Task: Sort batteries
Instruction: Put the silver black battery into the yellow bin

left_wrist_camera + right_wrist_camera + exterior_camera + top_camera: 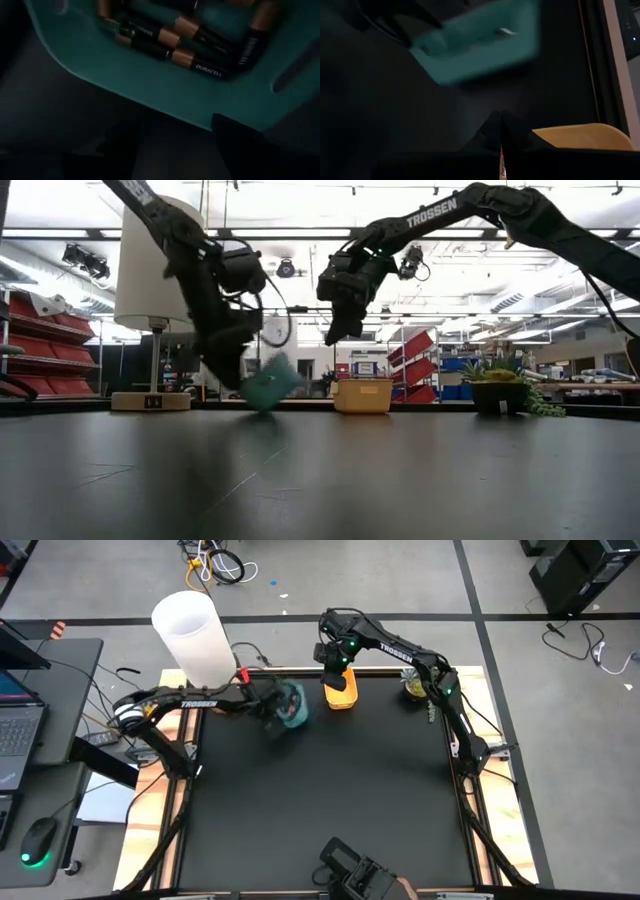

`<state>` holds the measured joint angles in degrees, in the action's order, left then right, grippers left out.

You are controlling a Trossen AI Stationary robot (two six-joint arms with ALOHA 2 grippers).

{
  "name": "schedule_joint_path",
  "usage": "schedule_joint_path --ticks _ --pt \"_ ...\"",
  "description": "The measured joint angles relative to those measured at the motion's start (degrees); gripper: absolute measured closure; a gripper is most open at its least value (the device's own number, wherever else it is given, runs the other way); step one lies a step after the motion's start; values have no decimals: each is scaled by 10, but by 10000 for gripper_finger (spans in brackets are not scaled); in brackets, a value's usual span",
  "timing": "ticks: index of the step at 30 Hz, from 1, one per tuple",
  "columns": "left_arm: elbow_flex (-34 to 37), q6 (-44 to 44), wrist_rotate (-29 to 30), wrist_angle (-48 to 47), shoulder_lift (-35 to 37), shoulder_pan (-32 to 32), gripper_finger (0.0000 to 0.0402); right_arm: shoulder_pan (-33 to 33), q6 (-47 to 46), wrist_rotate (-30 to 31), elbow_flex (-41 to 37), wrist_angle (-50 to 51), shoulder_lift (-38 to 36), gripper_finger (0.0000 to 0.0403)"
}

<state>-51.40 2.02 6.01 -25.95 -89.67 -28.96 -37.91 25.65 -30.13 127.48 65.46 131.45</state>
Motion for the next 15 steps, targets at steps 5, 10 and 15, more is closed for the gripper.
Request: schedule_joint_path --ticks 5,10,15 --pt "0 40 29 -110 25 35 144 3 0 0 0 0 0 403" --pt "0 44 28 -121 38 51 144 5 -8 0 0 0 0 403" --pt "0 66 22 -158 52 76 145 15 -14 -2 0 10 0 403"
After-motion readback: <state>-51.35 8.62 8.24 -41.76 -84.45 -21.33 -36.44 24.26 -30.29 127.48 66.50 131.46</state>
